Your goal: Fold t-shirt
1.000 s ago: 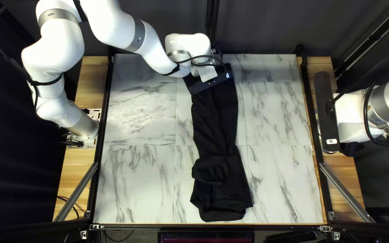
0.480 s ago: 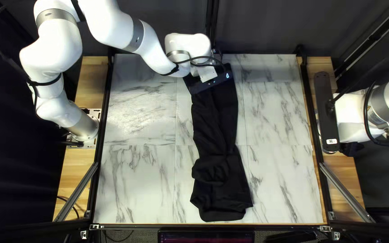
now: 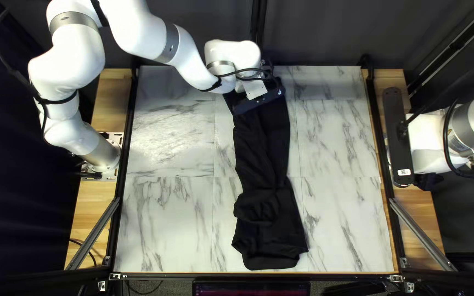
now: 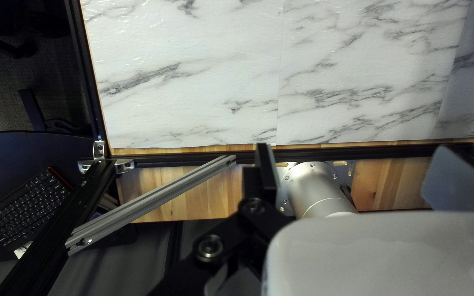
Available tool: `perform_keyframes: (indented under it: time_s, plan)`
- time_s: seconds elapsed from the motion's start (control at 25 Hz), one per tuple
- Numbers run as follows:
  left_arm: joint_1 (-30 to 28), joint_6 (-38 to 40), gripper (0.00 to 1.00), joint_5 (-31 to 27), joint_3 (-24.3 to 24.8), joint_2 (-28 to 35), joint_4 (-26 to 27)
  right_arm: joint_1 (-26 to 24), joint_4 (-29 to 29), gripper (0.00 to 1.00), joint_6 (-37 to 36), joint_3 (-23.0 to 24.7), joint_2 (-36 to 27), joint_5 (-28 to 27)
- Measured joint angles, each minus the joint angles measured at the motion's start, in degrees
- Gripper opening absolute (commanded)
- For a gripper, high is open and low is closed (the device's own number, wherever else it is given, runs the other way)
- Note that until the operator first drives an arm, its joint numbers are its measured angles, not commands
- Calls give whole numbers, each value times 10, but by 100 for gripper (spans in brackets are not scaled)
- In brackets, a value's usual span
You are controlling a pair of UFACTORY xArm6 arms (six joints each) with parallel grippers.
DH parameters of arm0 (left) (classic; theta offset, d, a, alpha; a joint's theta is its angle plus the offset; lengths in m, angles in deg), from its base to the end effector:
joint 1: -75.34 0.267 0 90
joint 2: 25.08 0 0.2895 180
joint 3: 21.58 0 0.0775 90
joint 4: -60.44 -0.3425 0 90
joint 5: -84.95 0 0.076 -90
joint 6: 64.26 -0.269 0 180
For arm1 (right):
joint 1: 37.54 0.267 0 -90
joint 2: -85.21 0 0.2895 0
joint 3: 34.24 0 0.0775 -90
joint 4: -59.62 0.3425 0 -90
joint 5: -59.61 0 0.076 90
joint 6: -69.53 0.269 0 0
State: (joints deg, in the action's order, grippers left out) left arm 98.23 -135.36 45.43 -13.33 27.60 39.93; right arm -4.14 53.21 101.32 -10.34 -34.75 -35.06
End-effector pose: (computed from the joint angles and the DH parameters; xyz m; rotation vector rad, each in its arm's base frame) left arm 0.5139 0.2598 0.0504 -2.4756 1.5333 0.1712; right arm 0.2424 0.1231 0.3657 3.0582 0.0270 0.1231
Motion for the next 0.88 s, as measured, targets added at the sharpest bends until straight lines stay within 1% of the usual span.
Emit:
perform_keyframes:
  time_s: [0.56, 0.68, 0.88]
  plan:
    - [-5, 8, 0, -10, -2, 0, -1, 0, 0, 100, 0, 0, 0, 0]
    - [-12, 13, 0, -20, 4, 16, -3, 0, 0, 100, 0, 0, 0, 0]
    - [-32, 35, 0, -43, 31, 64, -16, 0, 0, 100, 0, 0, 0, 0]
